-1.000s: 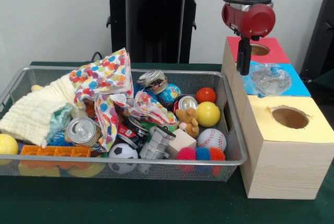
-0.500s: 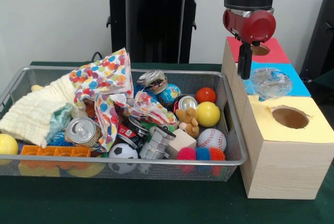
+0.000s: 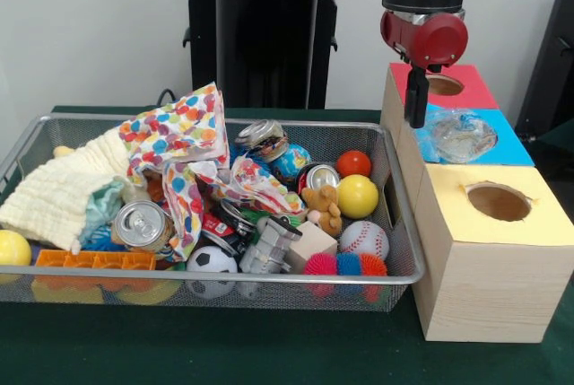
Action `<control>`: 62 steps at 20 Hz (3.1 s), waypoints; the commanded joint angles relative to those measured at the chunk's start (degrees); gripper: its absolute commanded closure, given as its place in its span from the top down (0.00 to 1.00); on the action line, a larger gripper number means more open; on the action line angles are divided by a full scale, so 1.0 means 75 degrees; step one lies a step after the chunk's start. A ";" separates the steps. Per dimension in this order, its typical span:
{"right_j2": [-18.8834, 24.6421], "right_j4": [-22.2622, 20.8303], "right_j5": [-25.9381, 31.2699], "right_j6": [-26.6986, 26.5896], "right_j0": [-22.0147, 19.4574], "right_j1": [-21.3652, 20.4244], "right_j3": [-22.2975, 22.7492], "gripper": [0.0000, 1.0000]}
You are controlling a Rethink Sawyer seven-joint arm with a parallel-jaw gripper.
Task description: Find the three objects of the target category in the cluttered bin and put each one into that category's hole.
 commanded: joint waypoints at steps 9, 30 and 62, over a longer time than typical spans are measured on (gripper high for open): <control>0.0707 0.0105 -0.0152 0.1367 -0.0069 -0.0352 0.1326 0.00; 0.1629 0.0426 -0.1414 0.1753 -0.0100 -0.0165 0.1994 0.00; 0.0705 0.0111 -0.0877 0.1615 0.0475 0.0284 0.1295 1.00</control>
